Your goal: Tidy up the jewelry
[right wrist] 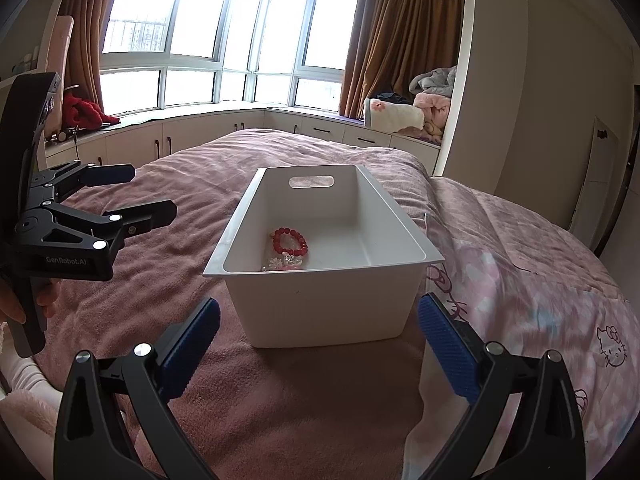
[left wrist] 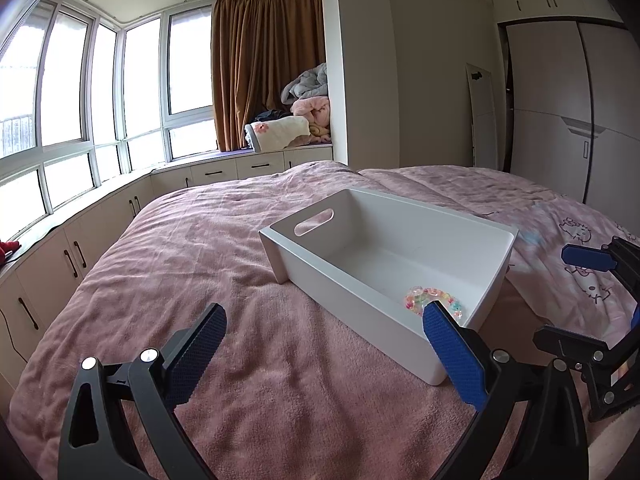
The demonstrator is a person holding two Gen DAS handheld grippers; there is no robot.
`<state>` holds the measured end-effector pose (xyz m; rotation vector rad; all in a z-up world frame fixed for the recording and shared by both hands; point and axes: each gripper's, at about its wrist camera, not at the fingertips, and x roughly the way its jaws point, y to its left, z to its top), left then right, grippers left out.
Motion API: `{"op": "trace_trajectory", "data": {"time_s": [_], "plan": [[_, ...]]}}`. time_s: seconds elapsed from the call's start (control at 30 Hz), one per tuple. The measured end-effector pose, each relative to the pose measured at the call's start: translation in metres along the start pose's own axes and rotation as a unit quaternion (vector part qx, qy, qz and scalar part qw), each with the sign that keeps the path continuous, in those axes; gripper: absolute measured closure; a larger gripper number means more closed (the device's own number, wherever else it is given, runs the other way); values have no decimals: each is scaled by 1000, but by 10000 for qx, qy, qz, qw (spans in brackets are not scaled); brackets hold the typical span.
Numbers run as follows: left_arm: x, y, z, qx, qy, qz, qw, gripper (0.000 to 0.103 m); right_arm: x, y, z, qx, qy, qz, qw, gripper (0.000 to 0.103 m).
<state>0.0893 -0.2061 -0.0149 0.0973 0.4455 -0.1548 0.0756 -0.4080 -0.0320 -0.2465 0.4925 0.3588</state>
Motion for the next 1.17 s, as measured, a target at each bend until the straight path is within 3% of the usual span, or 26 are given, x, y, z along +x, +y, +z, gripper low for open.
{"op": "trace_trajectory", "data": {"time_s": [0.4,0.53,0.63,0.8,1.17], "plan": [[1,-2,1,8,-9,79,10000,4,1,0,0,-3,34,-2,10000,5],[5,3,1,-301,138,-3,9995,4,1,-1,0,-1,39,-5,10000,5],[-1,7,-1,-448,-61,124,9989,4,1,-1,-1,5,39,-7,10000,5],[-3,1,0,-125,-210,262,9994,4,2,-1,-2,25,57,-10,10000,5],[-4,-9,0,214,-221,67,9995,4,2,-1,-3,27,60,-8,10000,5]]}}
